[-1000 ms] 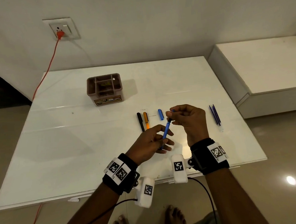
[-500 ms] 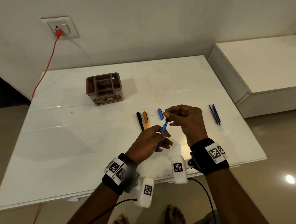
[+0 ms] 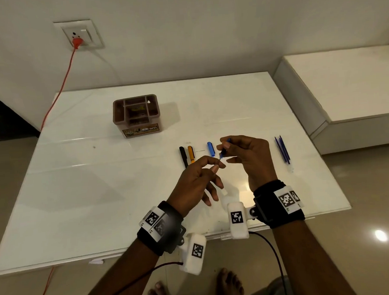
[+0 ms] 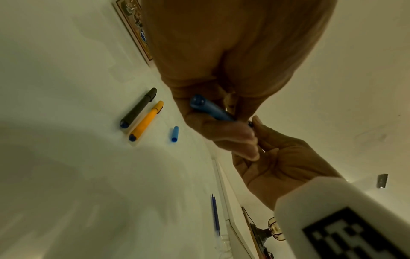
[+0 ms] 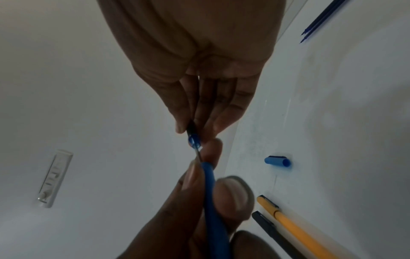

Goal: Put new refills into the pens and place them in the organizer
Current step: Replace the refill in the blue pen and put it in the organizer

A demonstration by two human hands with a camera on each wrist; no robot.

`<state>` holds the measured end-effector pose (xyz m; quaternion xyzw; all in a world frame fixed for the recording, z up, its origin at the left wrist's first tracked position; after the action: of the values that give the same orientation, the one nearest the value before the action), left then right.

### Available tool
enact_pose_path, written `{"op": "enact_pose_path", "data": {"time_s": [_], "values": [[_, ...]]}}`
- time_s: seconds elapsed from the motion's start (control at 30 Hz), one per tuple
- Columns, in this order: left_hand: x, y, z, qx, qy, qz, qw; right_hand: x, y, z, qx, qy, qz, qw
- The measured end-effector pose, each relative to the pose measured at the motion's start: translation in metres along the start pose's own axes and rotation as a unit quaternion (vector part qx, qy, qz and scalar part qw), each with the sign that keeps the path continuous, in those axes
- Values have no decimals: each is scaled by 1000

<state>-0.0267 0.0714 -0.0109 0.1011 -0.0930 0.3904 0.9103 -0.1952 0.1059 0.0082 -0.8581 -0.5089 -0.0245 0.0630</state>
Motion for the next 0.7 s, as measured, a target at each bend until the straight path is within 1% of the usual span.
{"op": "enact_pose_path", "data": {"time_s": [0.27, 0.4, 0.5, 0.7], "values": [[-3, -1, 2, 39, -15, 16, 999, -7, 0, 0, -24, 12, 16, 1000], [-1, -1, -1, 56, -29, 56, 996, -10, 0, 0, -43, 4, 31, 999], [2, -2, -3, 68, -31, 72, 995, -17, -7, -5, -62, -1, 41, 997], [1, -10, -4, 81, -39, 114, 989, -47, -16, -6, -61, 16, 69, 996]]}}
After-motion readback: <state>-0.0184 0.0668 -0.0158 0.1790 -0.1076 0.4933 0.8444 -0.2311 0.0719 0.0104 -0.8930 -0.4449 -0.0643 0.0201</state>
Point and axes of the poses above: each hand's wrist, its own x-axis away from the middle knuckle, its own y-axis out of the palm, z = x × y, the point moved 1 cm from there along -x, towards the middle knuckle, and after that the axes turned 6 degrees about x, right-handed, at the moved point
